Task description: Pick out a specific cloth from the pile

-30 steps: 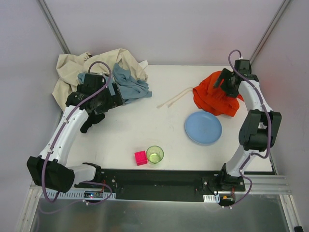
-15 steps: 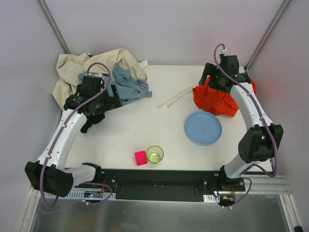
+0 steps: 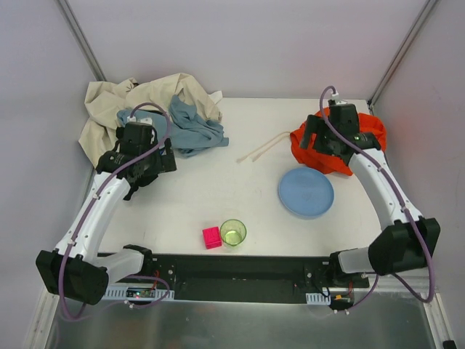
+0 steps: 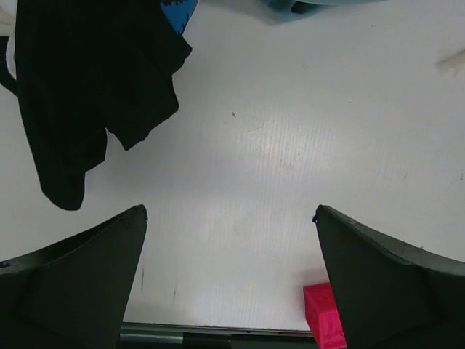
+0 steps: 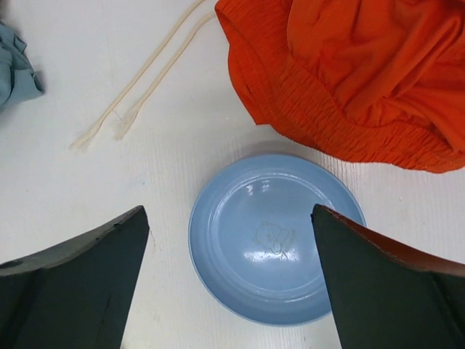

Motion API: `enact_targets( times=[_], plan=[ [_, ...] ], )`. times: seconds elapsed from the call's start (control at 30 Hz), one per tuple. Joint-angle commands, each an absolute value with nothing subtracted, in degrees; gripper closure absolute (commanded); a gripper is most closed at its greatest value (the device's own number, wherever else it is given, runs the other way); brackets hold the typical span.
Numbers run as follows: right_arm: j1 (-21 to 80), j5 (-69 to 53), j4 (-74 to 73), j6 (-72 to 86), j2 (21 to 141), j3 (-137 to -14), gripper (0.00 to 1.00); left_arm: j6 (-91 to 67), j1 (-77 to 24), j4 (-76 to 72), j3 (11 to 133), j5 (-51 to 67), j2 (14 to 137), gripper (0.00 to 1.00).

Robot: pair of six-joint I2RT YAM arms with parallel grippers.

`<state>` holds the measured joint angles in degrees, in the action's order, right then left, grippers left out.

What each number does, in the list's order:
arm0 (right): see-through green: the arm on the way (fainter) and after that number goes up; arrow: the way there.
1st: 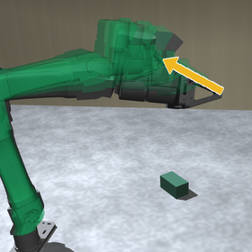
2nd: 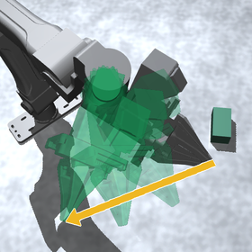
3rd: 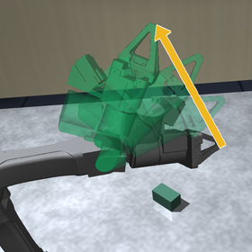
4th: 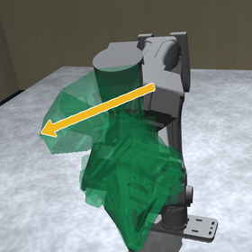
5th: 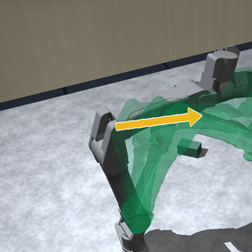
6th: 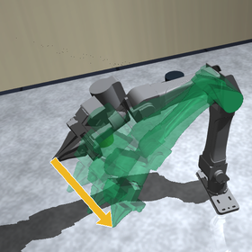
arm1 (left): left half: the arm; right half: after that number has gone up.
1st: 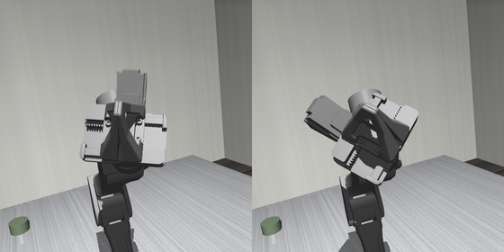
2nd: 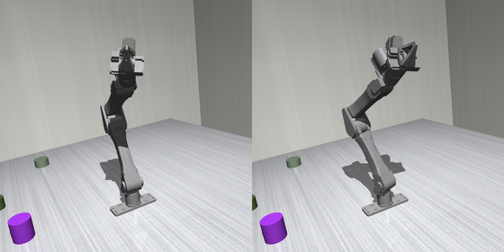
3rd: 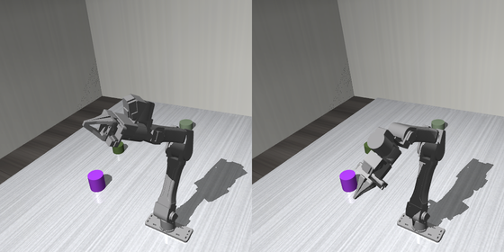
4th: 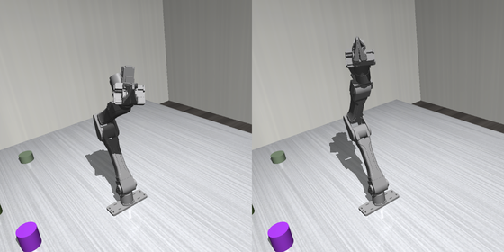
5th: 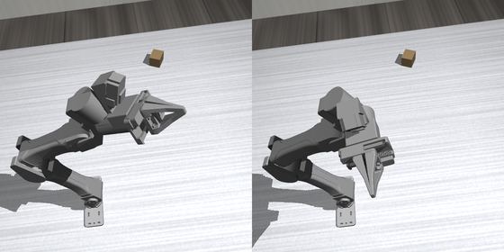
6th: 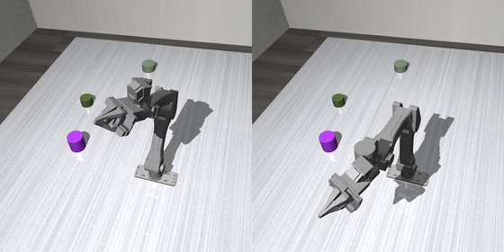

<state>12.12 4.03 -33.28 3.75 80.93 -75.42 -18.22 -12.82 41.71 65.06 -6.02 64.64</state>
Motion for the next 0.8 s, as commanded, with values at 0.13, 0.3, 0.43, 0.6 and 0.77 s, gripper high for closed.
enact_targets(
  times=[0.13, 0.3, 0.43, 0.6, 0.77],
  plan=[
    [14.1, 6.4, -33.4, 2.7, 64.3, -67.5, 0.04, -15.5, -13.4, 39.0, 62.1, -8.6, 60.1, 0.01],
    [14.2, 7.9, -35.1, 3.1, 54.7, -61.8, 0.04, -15.1, -13.4, 36.7, 60.8, -7.0, 56.4, 0.01],
    [14.2, 8.3, -34.9, 2.9, 46.2, -57.1, 0.04, -14.2, -13.4, 34.4, 60.4, -5.1, 52.6, 0.01],
    [14.2, 8.6, -34.7, 2.3, 37.6, -53.7, 0.04, -14.0, -13.4, 32.2, 59.9, -4.2, 48.0, 0.01],
    [14.2, 8.9, -33.2, 2.6, 32.5, -51.2, 0.04, -14.1, -13.4, 30.0, 58.7, -3.1, 44.1, 0.01]
  ],
)
